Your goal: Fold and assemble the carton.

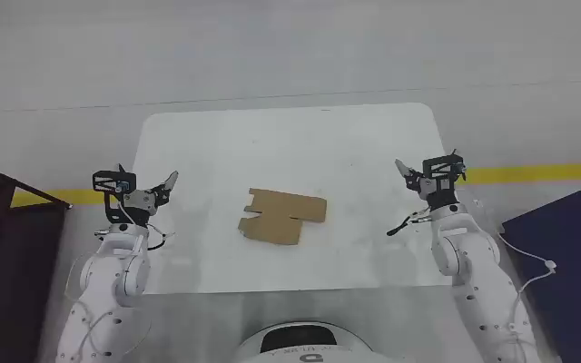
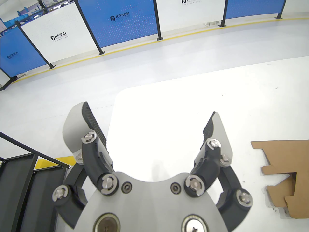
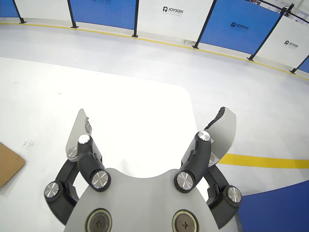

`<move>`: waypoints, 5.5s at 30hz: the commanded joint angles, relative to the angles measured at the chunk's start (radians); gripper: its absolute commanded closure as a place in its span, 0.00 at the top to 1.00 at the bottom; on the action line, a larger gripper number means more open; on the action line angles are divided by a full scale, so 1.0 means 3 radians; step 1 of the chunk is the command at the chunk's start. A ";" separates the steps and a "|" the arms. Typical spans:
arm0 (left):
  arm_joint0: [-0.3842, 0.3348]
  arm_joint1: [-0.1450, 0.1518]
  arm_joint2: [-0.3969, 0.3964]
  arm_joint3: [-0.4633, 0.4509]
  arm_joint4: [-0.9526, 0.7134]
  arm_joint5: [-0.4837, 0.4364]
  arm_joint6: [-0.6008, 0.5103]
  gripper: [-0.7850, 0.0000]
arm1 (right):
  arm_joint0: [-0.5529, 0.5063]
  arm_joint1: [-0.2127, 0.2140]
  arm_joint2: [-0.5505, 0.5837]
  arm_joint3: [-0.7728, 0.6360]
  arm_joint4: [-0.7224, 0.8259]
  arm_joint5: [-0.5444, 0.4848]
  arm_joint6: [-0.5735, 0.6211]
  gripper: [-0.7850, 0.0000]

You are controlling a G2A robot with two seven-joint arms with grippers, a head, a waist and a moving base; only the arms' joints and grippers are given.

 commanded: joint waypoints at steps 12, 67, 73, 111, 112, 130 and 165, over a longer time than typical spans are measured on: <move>0.0000 0.0000 0.0000 0.0000 0.0000 0.0000 0.0000 1.00 | -0.0176 -0.0005 -0.0702 -0.0190 -0.1604 -0.0021 -0.0252 1.00; 0.0000 0.0000 0.0000 0.0000 0.0000 0.0000 0.0000 1.00 | 0.0562 -0.0165 -0.2100 0.0253 -0.3855 -0.1188 0.1226 0.46; 0.0000 0.0000 0.0000 0.0000 0.0000 0.0000 0.0000 1.00 | 0.0752 -0.0231 -0.2250 0.0486 -0.3882 -0.1127 0.1346 0.42; 0.0000 0.0000 0.0000 0.0000 0.0000 0.0000 0.0000 1.00 | 0.0195 -0.0190 -0.1785 -0.0174 -0.3845 0.0000 0.1298 0.00; 0.0000 0.0000 0.0000 0.0000 0.0000 0.0000 0.0000 1.00 | 0.0213 -0.0199 -0.1766 -0.0152 -0.3651 0.0006 0.1242 0.00; 0.0000 0.0000 0.0000 0.0000 0.0000 0.0000 0.0000 1.00 | 0.0516 -0.0301 -0.1766 0.0084 -0.2748 0.0036 0.1236 0.00; 0.0000 0.0000 0.0000 0.0000 0.0000 0.0000 0.0000 1.00 | 0.1104 -0.0196 -0.1265 0.1012 0.3993 -0.3298 0.0832 0.00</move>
